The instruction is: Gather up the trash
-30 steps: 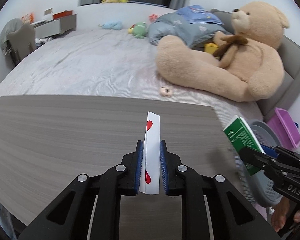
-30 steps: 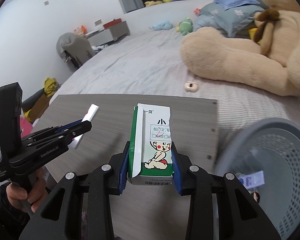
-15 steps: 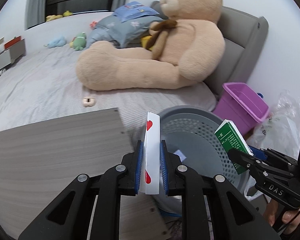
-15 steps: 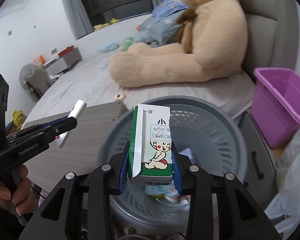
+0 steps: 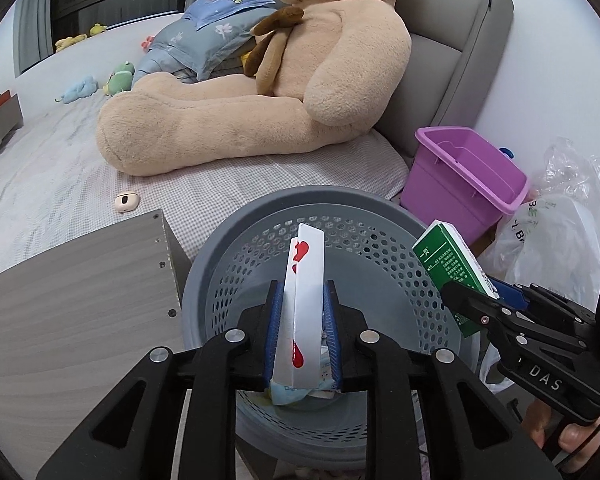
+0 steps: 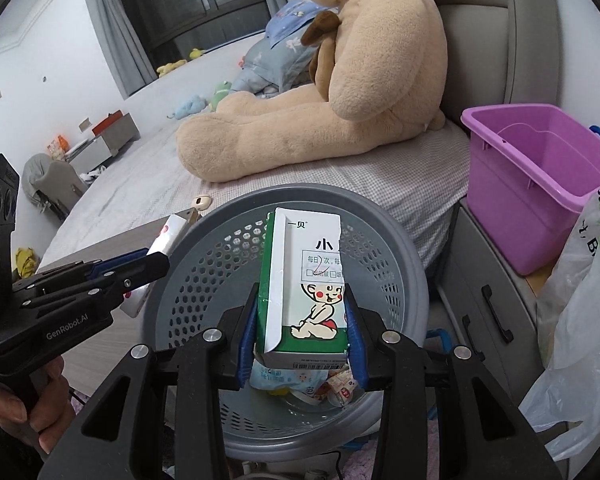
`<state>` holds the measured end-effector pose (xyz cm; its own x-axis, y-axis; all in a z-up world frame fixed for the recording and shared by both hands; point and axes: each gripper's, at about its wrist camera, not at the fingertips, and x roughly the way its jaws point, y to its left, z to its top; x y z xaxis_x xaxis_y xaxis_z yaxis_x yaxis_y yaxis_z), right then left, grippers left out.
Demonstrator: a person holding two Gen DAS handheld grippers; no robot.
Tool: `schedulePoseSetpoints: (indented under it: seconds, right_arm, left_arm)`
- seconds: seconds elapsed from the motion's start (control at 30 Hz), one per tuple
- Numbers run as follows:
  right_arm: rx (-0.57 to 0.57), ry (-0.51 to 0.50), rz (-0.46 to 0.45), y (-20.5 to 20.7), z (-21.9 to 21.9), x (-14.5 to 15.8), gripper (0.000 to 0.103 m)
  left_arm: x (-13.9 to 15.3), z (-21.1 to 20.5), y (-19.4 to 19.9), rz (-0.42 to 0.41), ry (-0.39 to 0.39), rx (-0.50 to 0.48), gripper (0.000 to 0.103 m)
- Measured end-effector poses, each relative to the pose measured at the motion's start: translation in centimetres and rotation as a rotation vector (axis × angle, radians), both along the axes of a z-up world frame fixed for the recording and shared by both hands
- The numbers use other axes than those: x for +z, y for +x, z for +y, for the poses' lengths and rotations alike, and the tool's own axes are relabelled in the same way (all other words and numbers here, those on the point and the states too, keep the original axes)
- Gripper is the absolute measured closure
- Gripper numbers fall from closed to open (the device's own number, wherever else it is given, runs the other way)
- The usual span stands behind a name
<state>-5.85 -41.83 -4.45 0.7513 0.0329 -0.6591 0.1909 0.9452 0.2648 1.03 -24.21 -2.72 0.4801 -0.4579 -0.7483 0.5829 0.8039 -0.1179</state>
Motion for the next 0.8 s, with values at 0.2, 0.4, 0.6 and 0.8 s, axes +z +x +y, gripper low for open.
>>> schedulePoseSetpoints:
  seconds: [0.2, 0.4, 0.6, 0.8]
  right_arm:
    - [-0.017, 0.011, -0.022, -0.40, -0.57, -0.12, 0.037]
    - [-0.019, 0.030, -0.027, -0.65, -0.71, -0.26, 0.033]
    - [-0.020, 0.029, -0.028, -0.72, -0.68, -0.24, 0.030]
    - [-0.019, 0.028, -0.028, -0.76, -0.65, -0.23, 0.027]
  left_arm:
    - [0.25, 0.12, -0.11, -0.022, 0.013, 0.048, 0.049]
    - [0.46, 0.24, -0.29, -0.034, 0.024, 0.065, 0.038]
    - [0.58, 0.30, -0.47, -0.042, 0.027, 0.075, 0.032]
    - [0.74, 0.30, -0.72, -0.050, 0.030, 0.080, 0.028]
